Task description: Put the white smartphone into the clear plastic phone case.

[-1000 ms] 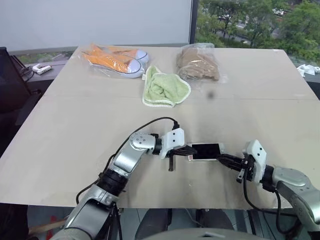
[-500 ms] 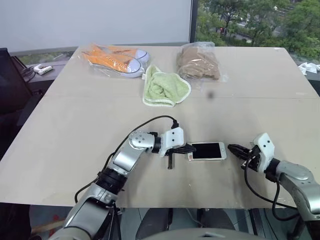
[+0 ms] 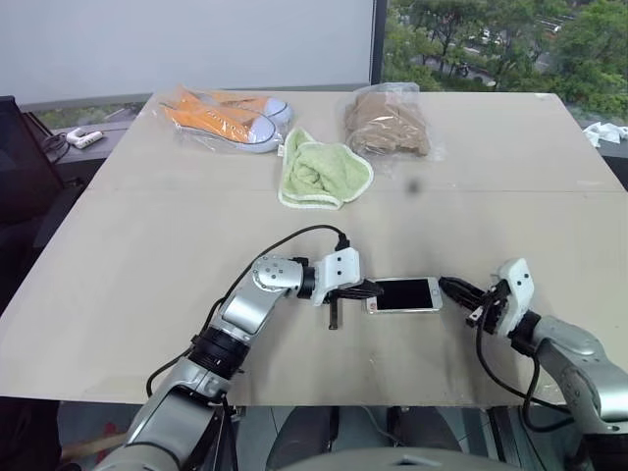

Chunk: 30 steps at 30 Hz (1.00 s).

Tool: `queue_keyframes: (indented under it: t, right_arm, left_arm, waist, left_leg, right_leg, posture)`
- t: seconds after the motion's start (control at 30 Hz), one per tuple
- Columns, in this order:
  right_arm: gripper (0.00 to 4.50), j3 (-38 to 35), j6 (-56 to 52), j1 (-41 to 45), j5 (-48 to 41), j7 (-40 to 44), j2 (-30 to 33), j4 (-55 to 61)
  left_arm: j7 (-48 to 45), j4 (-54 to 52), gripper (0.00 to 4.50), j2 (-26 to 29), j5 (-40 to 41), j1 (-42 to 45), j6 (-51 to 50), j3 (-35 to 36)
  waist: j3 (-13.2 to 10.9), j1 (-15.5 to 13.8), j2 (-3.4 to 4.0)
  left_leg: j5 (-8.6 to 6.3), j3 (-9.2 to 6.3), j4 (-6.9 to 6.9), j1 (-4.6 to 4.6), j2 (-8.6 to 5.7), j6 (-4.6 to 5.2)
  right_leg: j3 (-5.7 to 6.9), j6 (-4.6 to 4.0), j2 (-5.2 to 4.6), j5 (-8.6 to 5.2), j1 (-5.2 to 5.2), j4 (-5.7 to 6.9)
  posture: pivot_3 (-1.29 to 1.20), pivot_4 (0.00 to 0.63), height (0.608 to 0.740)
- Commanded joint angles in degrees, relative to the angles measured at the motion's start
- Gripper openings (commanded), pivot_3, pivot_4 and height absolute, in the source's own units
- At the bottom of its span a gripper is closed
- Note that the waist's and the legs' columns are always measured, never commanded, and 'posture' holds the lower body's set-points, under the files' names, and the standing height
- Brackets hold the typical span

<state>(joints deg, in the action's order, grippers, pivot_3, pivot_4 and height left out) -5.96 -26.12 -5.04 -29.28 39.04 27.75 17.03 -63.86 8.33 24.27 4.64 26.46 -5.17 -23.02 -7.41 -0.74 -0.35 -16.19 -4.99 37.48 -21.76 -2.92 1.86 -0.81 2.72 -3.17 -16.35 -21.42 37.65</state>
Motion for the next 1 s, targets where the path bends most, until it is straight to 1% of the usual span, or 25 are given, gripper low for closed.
queue_keyframes:
  t: [0.03, 0.3, 0.73, 1.0]
  right_arm:
    - [0.03, -3.01, -1.33, 0.86, -3.77, -0.46, -0.32, 2.89]
    - [0.03, 0.26, -3.65, -1.87, -3.39, 1.85, 1.59, 4.22]
    - [0.03, 2.77, -5.62, -0.58, -0.56, 0.73, 2.08, 1.82]
    - [0.03, 7.49, -9.65, -1.74, 2.14, 1.4, 5.39, 0.78]
  left_arm:
    - [0.05, 2.26, 0.0, 0.52, -2.31, -0.97, -1.1, -1.59]
    - [0.06, 2.44, 0.0, 0.46, -2.29, -0.61, -1.08, -1.49]
    - [-0.13, 2.03, 0.0, 0.78, -2.27, -0.75, -1.11, -1.47]
    - [-0.15, 1.25, 0.0, 1.22, -2.21, -1.04, -1.51, -1.29]
  waist:
    - [0.0, -0.06, 0.0]
    - [0.0, 0.01, -0.01]
    - [0.0, 0.04, -0.01]
    - [0.12, 0.1, -0.18]
  left_leg:
    - [0.0, 0.0, 0.0, 0.0, 0.0, 0.01]
    - [0.0, 0.02, 0.01, -0.01, -0.01, 0.0]
    - [0.01, 0.03, 0.03, 0.02, -0.01, 0.0]
    - [0.0, 0.01, 0.04, 0.1, 0.0, 0.01]
  right_leg:
    - [0.0, 0.0, 0.0, 0.0, 0.0, 0.0]
    - [-0.02, 0.0, 0.01, 0.0, -0.01, 0.01]
    - [-0.03, 0.0, 0.03, 0.0, 0.0, 0.06]
    - [-0.02, 0.0, 0.04, 0.0, 0.02, 0.07]
  posture:
    - [0.0, 0.15, 0.74]
    - [0.0, 0.15, 0.74]
    - [0.0, 0.15, 0.74]
    - [0.0, 0.15, 0.74]
